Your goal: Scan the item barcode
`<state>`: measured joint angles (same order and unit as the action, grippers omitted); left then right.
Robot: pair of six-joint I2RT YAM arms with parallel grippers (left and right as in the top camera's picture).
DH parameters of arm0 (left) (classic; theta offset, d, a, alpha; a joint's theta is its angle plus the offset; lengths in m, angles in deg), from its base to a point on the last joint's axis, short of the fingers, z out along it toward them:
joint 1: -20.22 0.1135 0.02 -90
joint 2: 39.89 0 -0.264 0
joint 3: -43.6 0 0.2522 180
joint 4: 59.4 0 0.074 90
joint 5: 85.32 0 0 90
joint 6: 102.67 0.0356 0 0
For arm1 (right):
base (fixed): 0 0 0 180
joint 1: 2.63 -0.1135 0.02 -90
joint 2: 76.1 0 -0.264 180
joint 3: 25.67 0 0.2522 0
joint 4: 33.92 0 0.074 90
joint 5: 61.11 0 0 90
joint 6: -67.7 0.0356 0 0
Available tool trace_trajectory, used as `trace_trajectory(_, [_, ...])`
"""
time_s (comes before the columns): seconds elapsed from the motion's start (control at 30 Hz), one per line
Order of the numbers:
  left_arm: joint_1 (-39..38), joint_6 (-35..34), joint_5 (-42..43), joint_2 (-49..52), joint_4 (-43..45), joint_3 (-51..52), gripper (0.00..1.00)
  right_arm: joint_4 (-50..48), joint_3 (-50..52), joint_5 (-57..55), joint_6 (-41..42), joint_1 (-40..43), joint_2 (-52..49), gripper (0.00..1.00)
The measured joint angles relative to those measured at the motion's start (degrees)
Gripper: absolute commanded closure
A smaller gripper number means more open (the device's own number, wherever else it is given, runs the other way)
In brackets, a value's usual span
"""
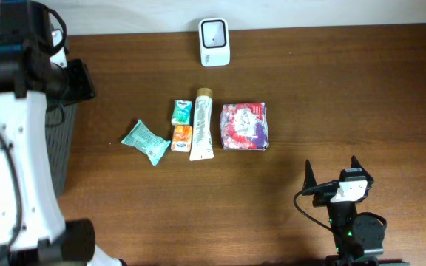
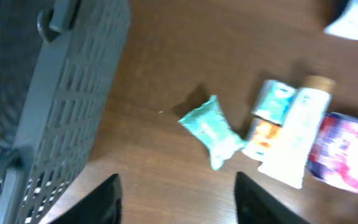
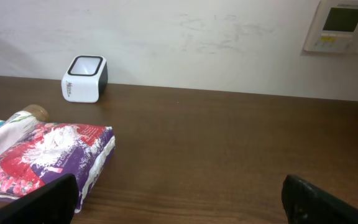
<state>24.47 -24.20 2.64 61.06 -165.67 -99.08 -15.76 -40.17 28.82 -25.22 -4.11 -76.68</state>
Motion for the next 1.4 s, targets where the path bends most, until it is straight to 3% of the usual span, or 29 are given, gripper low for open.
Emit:
trace_trajectory(0.17, [0.61, -0.98, 0.33, -3.8, 0.44, -0.85, 0.01, 0.0, 0.0, 0.0, -0.04, 0.0, 0.0, 0.01])
trace_trajectory(0.37, [10.58, -10.62, -1.27, -3.69, 5.29, -0.83, 0.01, 0.0, 0.0, 0.0, -0.02, 0.0, 0.0, 0.01])
trace_trajectory(0.57, [13.68, -10.43, -2.03, -3.67, 12.87, -0.83, 0.01, 0.0, 0.0, 0.0, -0.02, 0.0, 0.0, 0.01])
trace_trajectory(1.03, [15.72, -10.36, -2.91, -3.67, 10.25, -0.83, 0.01, -0.66, 0.04, 0.85, 0.04, 0.0, 0.0, 0.01])
trace_trajectory(1.27, [15.72, -10.36, -2.91, -3.67, 10.25, -0.83, 0.01, -20.59, 0.13, 31.34, 7.5, 0.0, 0.04, 0.01])
trace_trajectory(1.4, [15.72, -10.38, -2.91, -3.67, 10.21, -0.83, 0.01, -29.09, 0.13, 39.28, 8.61, 0.0, 0.02, 0.01])
